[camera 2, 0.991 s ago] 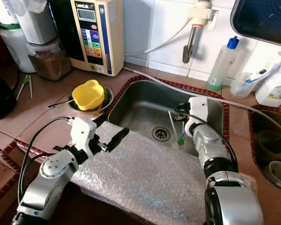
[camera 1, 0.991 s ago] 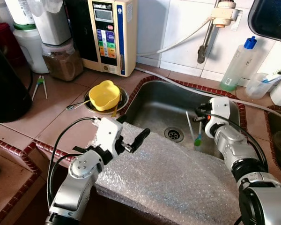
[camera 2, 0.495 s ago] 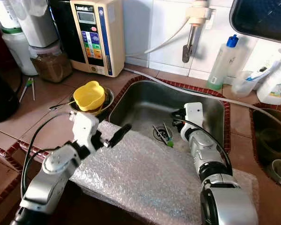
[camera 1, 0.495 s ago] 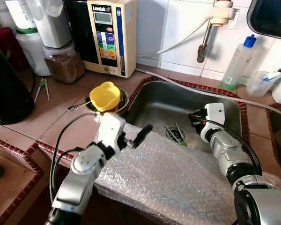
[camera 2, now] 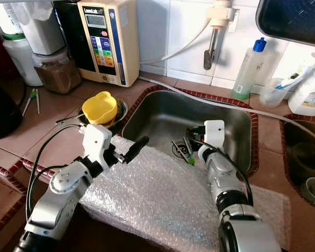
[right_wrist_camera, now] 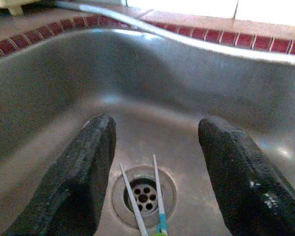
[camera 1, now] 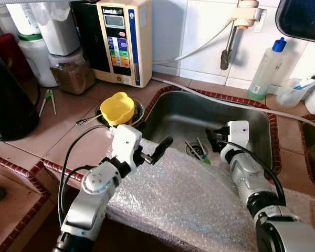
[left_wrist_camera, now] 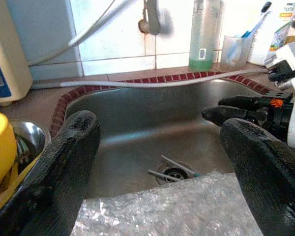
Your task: Kitchen organization
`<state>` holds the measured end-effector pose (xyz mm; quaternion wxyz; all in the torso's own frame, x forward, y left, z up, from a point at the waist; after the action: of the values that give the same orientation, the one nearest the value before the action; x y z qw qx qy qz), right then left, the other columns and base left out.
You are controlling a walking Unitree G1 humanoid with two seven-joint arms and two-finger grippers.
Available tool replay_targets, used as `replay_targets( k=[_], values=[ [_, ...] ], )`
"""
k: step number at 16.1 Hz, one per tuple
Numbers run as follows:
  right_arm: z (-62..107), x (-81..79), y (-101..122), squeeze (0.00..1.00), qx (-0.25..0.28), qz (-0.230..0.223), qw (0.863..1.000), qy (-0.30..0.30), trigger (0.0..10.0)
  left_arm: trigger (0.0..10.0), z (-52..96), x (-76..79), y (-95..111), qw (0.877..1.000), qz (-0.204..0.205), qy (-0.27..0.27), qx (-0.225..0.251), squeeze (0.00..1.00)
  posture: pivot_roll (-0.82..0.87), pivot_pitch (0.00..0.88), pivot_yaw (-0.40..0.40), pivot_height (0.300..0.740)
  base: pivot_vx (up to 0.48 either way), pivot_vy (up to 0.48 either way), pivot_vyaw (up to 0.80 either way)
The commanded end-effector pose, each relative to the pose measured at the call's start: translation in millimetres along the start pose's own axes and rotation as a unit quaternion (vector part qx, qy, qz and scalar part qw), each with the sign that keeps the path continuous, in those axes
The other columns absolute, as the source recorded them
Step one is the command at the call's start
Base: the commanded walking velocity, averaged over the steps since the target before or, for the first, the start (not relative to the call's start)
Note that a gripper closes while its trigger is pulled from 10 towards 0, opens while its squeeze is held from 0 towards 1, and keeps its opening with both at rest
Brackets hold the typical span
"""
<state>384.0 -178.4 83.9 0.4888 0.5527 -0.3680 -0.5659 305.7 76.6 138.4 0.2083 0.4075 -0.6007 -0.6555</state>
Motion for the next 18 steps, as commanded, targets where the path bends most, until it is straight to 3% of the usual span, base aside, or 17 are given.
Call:
replay_targets(
  k=[1,5,10,14,16,18],
  values=[
    [2.1,-8.9,3,1.0,0.023,0.008,0.999,0.021,10.0,10.0,1.0,-1.6,5,1.0,-0.012,0.016,0.005,1.0,0.03,0.0,0.042,0.74,0.0,0.0,0.0],
    [13.4,-27.7,11,1.0,0.076,0.003,0.996,0.049,10.0,10.0,1.6,-8.3,7,0.997,-0.002,0.069,0.016,1.0,0.03,0.0,0.009,0.74,0.0,0.0,0.0],
    [37.2,-46.0,13,1.0,0.099,-0.012,0.993,0.063,10.0,10.0,0.9,-27.7,11,0.986,0.009,0.164,0.024,1.0,0.0,0.0,-0.005,0.74,0.0,0.0,0.0],
    [56.2,-37.8,12,1.0,0.105,-0.017,0.993,0.045,10.0,10.0,5.4,-37.2,1,0.979,0.011,0.202,0.008,1.0,-0.06,0.0,0.045,0.74,0.0,0.0,0.0],
    [60.5,-34.3,18,1.0,0.11,-0.03,0.993,0.029,10.0,10.0,4.2,-49.4,6,0.973,0.002,0.232,0.008,1.0,-0.08,0.0,0.048,0.74,0.0,0.0,0.0],
    [62.9,-51.0,26,1.0,0.113,0.003,0.991,0.068,10.0,10.0,-1.5,-68.3,10,0.967,-0.021,0.255,0.01,1.0,-0.11,0.0,0.072,0.74,0.0,0.0,0.0]
  ],
)
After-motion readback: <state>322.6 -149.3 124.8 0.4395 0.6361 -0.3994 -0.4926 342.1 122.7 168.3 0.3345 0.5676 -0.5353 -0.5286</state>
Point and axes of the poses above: a point about 5 cm out from each wrist's last joint towards the gripper, its own z axis pointing back from the gripper into the wrist, its own y axis along the axis of the wrist's last joint, x = y × z, the point moved 3 cm from there along -z, pointing out of the wrist towards the gripper, and after that the axes turned 14 degrees about -z, right-handed, at the moved point
